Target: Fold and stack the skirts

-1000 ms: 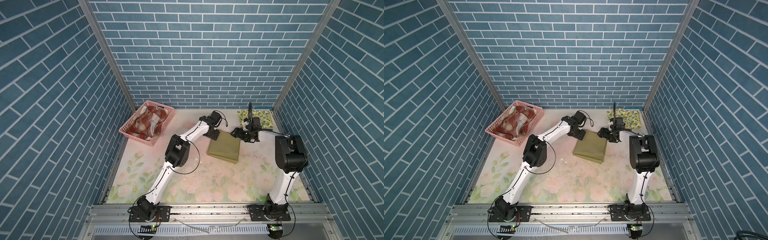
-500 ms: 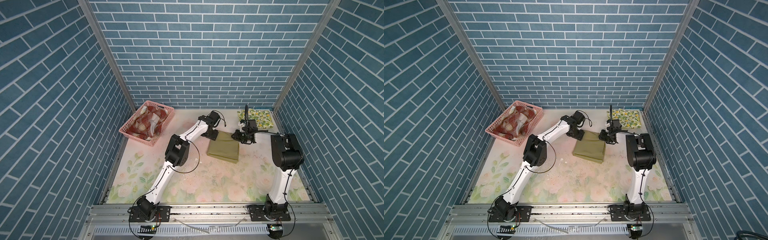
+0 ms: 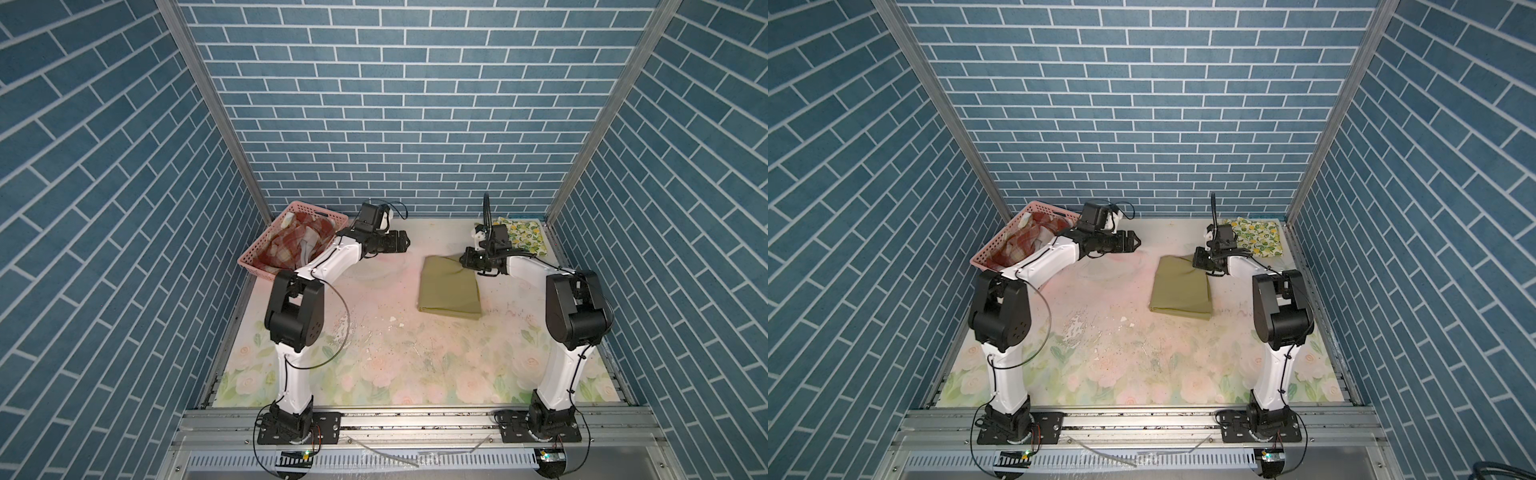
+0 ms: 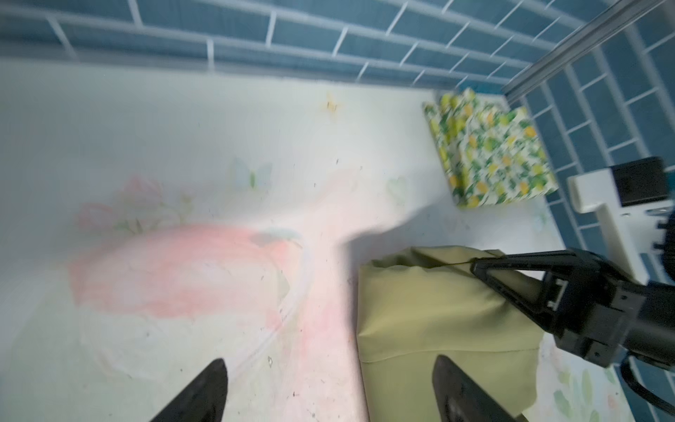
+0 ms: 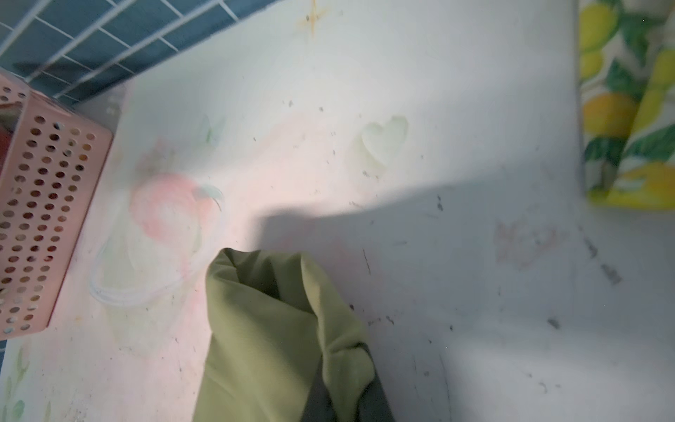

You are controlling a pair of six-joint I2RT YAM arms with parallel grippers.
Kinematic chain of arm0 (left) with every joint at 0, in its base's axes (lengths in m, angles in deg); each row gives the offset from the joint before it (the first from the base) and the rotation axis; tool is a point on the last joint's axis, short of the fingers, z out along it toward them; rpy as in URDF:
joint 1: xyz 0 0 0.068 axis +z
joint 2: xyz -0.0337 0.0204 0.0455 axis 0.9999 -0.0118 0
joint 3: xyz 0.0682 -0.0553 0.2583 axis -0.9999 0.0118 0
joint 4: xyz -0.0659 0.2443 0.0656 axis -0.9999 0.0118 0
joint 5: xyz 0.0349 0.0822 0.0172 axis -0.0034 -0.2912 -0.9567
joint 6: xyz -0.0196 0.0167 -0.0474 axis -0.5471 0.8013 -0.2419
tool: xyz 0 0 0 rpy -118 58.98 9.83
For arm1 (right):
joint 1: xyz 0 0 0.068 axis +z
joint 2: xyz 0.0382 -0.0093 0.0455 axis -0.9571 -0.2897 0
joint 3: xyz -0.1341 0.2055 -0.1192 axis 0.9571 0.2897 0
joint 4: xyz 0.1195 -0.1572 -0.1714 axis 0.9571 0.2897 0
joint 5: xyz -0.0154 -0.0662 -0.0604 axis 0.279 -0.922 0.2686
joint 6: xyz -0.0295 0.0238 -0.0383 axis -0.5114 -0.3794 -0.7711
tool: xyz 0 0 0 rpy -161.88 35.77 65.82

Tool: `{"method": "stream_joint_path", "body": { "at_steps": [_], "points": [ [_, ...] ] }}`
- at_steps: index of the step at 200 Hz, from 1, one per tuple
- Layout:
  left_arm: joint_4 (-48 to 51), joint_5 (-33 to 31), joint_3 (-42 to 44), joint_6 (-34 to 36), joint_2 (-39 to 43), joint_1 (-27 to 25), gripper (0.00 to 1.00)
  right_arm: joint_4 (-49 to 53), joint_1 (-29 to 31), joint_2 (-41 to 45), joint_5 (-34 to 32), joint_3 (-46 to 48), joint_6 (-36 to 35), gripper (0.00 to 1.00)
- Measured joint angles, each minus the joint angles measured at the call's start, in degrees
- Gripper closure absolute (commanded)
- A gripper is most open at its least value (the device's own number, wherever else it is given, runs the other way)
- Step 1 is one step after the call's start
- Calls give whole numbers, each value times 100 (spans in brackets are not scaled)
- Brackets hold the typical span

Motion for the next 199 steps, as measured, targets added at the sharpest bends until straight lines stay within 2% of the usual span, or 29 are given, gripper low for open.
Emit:
{"method": "stream_joint_path", "body": {
  "at_steps": [24, 63, 100, 163, 199],
  "points": [
    [-833, 151, 691, -208, 479, 57, 11, 247, 0, 0, -140, -669, -57, 100],
    [-1410, 382, 1294, -415, 452, 90, 12, 479, 7, -162, -304, -1714, -149, 100],
    [-1685, 560, 1331, -514, 240, 127, 13, 680, 31, -590, -485, -2463, -227, 100],
    [-1749, 684, 1292, -540, 55, 129, 14, 793, 26, -903, -955, -2570, -273, 100],
    [-1757, 699, 1231, -540, -13, 129, 14, 979, -42, -1054, -1233, -3115, -299, 100]
  ]
}}
